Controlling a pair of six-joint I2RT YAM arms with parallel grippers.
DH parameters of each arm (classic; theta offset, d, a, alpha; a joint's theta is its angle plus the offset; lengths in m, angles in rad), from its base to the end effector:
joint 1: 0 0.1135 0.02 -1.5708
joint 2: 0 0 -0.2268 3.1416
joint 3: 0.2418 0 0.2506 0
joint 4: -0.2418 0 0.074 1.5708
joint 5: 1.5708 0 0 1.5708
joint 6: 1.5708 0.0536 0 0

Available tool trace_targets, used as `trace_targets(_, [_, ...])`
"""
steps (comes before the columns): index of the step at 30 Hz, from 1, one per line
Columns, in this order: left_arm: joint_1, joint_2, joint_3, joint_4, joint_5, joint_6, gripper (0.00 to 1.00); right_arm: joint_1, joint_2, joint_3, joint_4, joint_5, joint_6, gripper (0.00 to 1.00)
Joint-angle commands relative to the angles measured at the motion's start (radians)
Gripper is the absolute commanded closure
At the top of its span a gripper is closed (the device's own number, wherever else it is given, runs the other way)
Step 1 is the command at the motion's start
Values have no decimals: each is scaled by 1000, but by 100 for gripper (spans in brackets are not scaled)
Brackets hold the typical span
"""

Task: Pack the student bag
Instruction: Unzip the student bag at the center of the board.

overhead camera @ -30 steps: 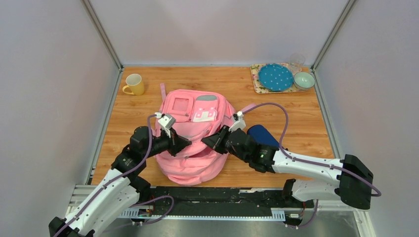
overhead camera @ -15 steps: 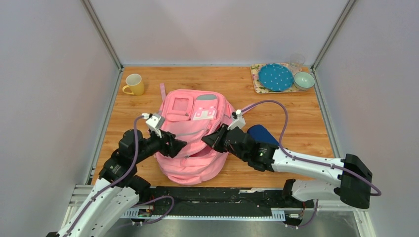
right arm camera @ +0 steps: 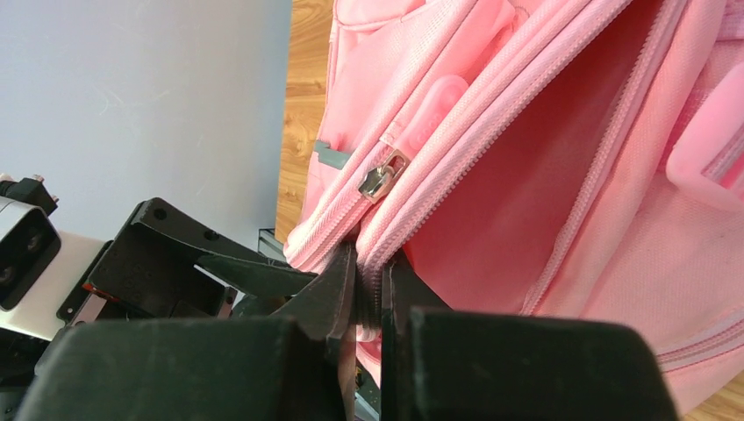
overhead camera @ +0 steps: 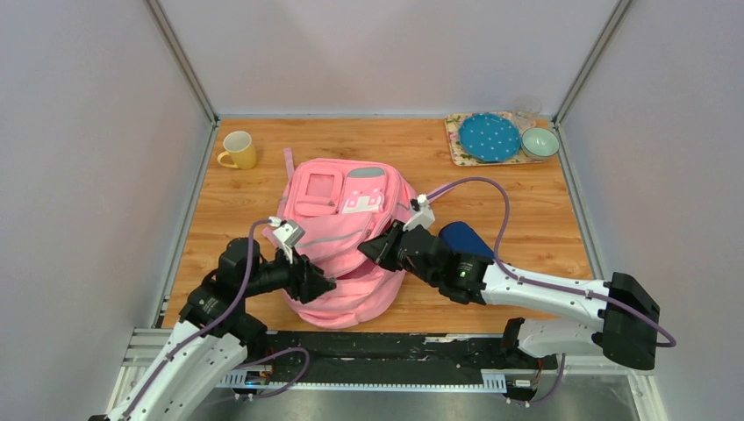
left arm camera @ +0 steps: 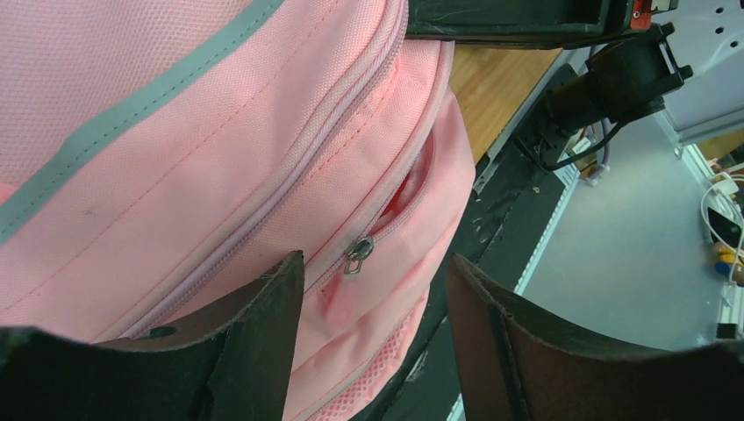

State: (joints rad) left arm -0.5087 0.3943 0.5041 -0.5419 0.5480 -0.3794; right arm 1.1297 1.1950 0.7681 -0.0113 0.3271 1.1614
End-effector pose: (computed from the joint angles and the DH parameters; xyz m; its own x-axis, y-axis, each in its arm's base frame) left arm 0.1214 -0.0997 0.2368 -0.6467 -0.0013 -0.7627 0.6345 0.5540 -0.5390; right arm 0.1420 0.2604 0.2254 -0.7437 0.4595 -0.4855 -0.1252 0.6176 0.7764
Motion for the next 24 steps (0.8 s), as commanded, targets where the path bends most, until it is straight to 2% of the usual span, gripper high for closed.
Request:
trace_targets(1, [6, 26, -1, -38, 59, 31, 35, -7, -14, 62, 68, 61, -34, 100])
trace_targets(6, [4, 46, -21, -41, 60, 20, 46, -8, -23, 65, 50, 69, -43, 100])
trace_targets(9, [6, 38, -9, -62, 47, 14, 48, -8, -28, 66, 42, 78, -46, 100])
trace_targets(13, [6, -6, 50, -130, -42, 17, 47, -8, -29, 77, 31, 87, -57, 100])
trace_targets(17, [4, -54, 86, -156, -147, -35, 41, -8, -32, 79, 20, 101, -60, 100])
trace_targets(24, [6, -48, -4, -107, -60, -105, 42, -15, -43, 82, 16, 113, -65, 100])
